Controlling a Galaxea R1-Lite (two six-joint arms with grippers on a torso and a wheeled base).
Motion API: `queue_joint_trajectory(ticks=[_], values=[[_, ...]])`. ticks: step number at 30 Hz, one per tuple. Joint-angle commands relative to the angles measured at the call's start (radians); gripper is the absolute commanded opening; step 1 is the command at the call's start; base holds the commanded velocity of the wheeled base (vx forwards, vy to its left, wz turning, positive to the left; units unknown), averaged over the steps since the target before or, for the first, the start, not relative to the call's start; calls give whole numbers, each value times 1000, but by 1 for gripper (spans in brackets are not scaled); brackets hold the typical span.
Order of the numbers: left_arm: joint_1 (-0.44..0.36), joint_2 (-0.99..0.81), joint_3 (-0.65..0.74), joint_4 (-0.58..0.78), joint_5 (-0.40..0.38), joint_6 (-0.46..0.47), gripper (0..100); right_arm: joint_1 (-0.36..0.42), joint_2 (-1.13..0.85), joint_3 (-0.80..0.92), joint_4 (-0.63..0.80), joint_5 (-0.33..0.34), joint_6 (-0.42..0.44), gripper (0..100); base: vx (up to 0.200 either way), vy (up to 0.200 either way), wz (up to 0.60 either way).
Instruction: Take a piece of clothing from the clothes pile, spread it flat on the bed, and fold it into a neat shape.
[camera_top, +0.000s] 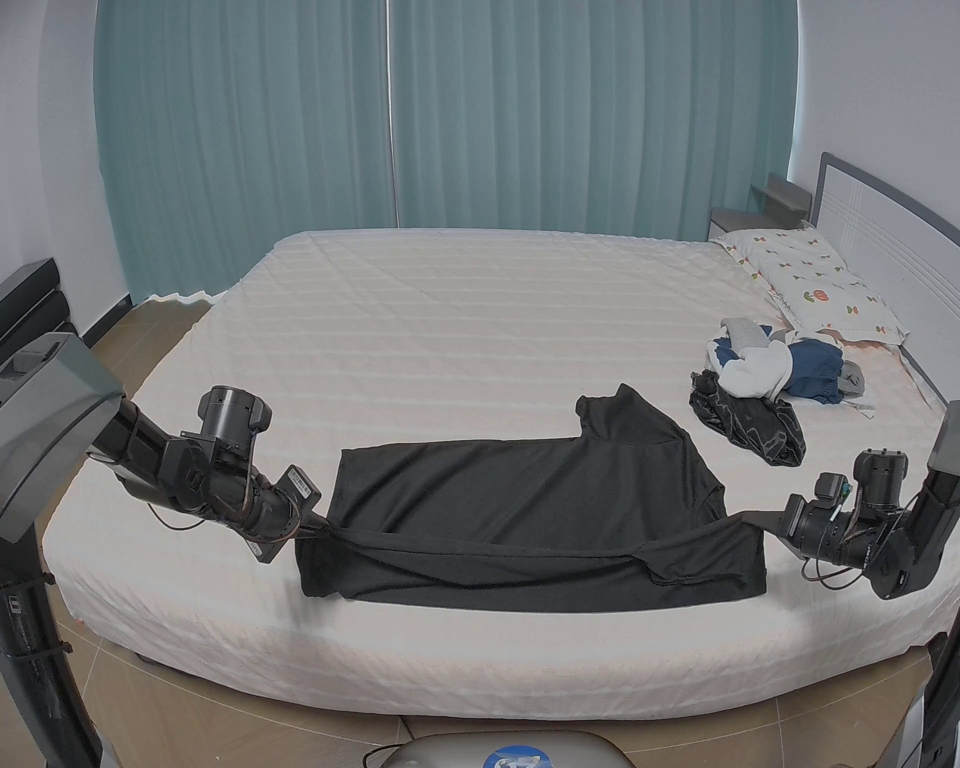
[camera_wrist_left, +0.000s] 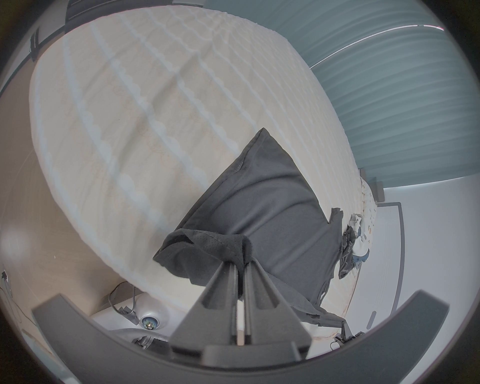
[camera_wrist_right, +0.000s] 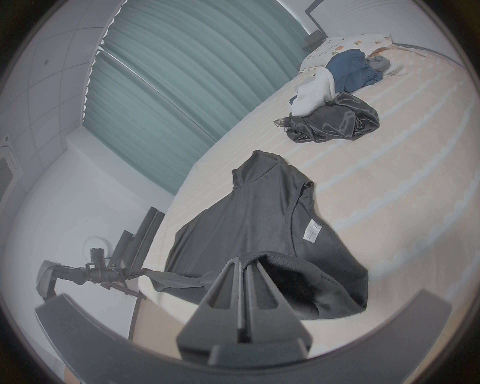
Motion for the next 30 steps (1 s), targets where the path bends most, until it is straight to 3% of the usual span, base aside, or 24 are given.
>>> queue_joint_trajectory(ticks=[1, 8, 17, 18, 30], values=[[0, 96, -80, 10, 14, -1, 0, 36, 122, -75, -6, -59, 1, 0, 0, 0, 0], [-3, 155, -152, 12, 106, -1, 0, 51, 195, -150, -7, -130, 4, 0, 0, 0, 0], [-4, 168, -174, 18, 111, -1, 0, 53, 251, -197, -42, -164, 30, 0, 0, 0, 0], [43, 168, -201, 16, 54, -100, 0, 90, 346, -78, -401, -279, 332, 0, 0, 0, 0], [43, 164, -195, 16, 45, -100, 0, 84, 346, -72, -401, -279, 333, 0, 0, 0, 0]])
